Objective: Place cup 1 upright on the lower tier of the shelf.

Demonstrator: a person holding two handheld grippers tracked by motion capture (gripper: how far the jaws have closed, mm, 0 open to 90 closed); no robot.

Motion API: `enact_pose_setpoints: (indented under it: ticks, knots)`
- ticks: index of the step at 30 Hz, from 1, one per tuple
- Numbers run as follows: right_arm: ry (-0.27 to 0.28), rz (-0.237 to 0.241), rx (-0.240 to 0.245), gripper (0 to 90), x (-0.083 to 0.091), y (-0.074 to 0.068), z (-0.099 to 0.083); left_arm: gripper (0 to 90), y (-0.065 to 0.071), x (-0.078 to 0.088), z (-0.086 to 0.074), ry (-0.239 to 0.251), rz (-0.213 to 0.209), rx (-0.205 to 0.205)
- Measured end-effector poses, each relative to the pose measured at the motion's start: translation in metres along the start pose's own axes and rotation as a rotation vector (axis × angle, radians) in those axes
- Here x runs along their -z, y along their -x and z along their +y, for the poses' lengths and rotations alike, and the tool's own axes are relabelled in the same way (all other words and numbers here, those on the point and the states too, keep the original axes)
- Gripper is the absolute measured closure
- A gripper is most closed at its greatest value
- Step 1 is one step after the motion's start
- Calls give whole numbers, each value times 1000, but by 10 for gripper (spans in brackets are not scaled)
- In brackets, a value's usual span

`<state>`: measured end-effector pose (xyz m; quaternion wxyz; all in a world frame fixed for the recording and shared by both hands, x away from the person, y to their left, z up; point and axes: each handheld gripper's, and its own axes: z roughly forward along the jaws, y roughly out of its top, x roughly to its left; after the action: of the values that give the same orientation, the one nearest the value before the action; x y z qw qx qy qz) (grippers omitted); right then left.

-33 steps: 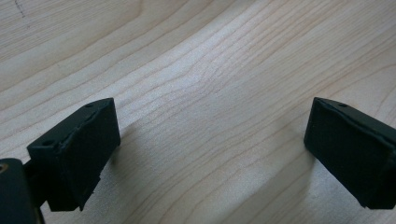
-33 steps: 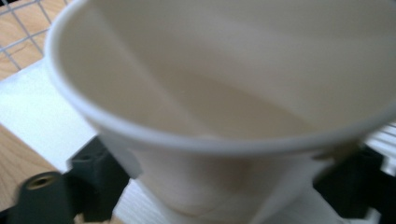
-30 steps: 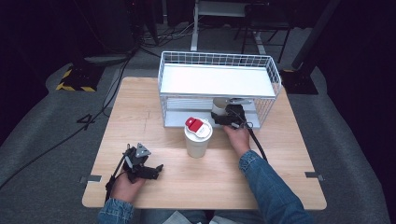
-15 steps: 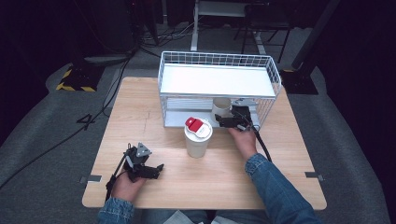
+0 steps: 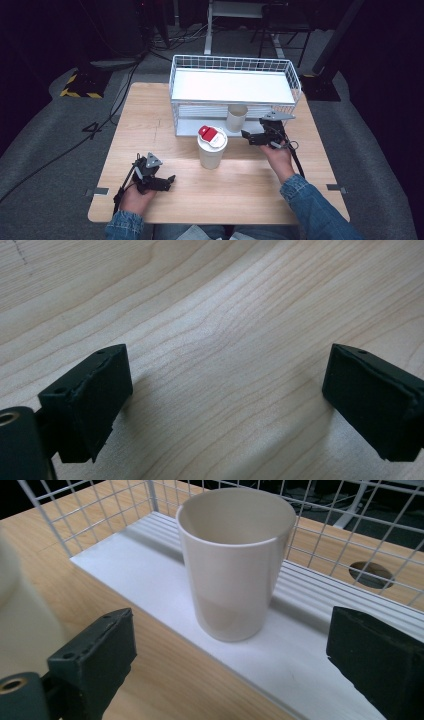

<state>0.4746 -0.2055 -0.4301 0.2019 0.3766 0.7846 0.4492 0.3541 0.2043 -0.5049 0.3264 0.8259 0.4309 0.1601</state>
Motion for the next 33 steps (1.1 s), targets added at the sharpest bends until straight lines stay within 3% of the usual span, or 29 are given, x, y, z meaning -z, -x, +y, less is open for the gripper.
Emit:
enact_pose_setpoints:
  ticks: [13, 18, 22, 25, 29, 33]
  knots:
    - [3, 45, 36, 86, 51, 0, -11, 66, 3, 1, -2, 3, 9, 27]
    - [-59, 47, 54, 48, 67, 0, -15, 65, 3, 1, -2, 4, 7, 23]
    - [-36, 59, 35, 40, 83, 1, -28, 64, 2, 1, -2, 0, 7, 14]
    - [-45, 53, 47, 20, 92, 1, -36, 64, 3, 1, -2, 3, 5, 21]
    - [-89, 53, 56, 1, 104, 2, -47, 64, 2, 1, -2, 1, 8, 10]
    - [-113, 50, 46, 1, 112, 5, -59, 64, 3, 2, -2, 2, 16, 31]
